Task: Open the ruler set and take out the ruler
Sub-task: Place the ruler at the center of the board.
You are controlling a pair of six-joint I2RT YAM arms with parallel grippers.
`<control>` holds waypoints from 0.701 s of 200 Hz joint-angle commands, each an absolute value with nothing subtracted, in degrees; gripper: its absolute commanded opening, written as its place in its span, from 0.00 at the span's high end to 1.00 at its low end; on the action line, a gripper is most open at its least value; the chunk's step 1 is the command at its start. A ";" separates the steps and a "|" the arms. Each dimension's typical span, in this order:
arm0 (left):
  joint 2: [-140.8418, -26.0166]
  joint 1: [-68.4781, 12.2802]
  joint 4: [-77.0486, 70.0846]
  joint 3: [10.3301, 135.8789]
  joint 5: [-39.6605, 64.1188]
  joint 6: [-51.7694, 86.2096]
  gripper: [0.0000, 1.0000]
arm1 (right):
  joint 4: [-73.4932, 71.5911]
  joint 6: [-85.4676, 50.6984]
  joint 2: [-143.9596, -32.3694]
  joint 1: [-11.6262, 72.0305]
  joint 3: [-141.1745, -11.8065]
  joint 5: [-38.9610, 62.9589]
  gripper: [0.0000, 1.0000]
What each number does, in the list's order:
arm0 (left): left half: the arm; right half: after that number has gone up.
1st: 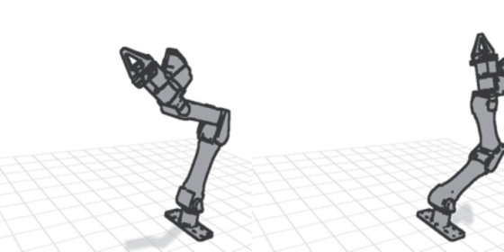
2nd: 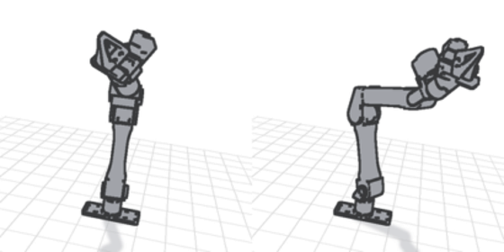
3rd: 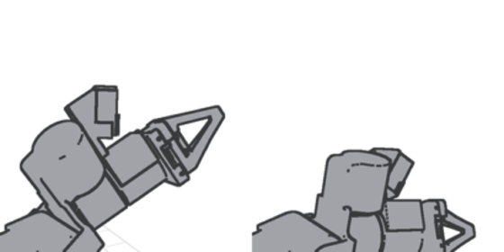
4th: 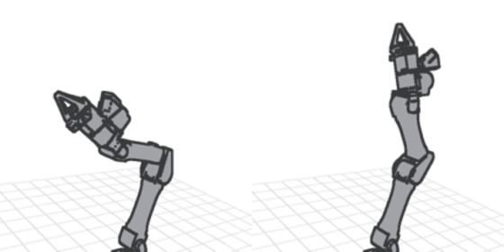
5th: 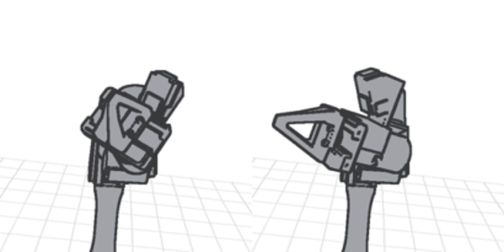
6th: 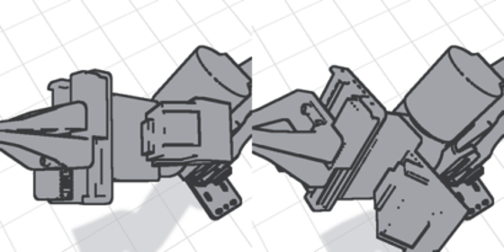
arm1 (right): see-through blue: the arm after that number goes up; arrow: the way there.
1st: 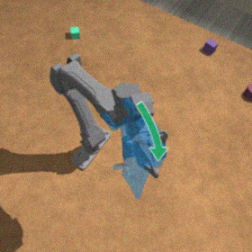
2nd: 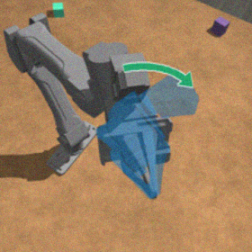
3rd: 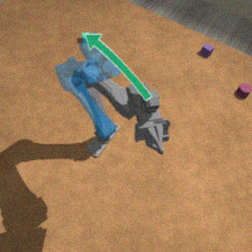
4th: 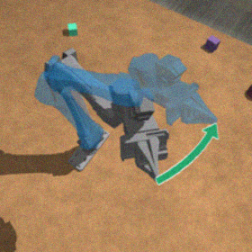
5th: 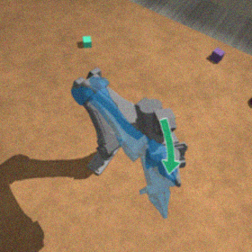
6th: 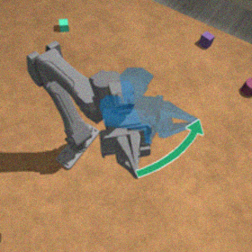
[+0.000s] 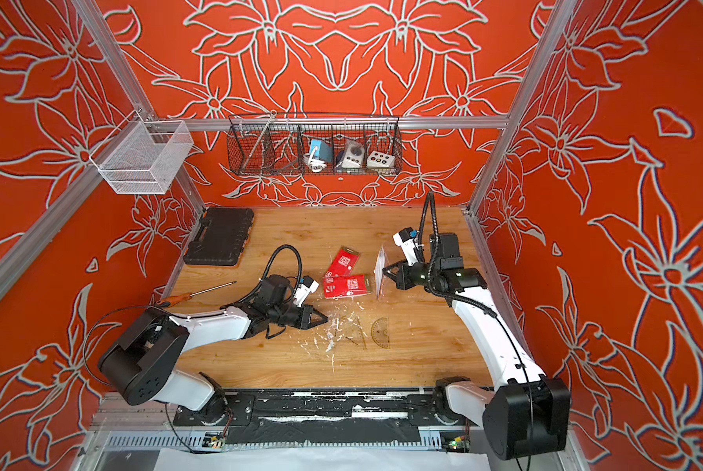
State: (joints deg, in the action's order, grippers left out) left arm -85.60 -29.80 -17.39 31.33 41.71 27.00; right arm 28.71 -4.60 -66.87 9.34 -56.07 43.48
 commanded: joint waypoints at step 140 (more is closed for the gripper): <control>-92.84 -24.57 -25.94 29.12 46.62 31.07 0.74 | 29.01 -3.66 -65.63 8.90 -55.02 44.03 1.00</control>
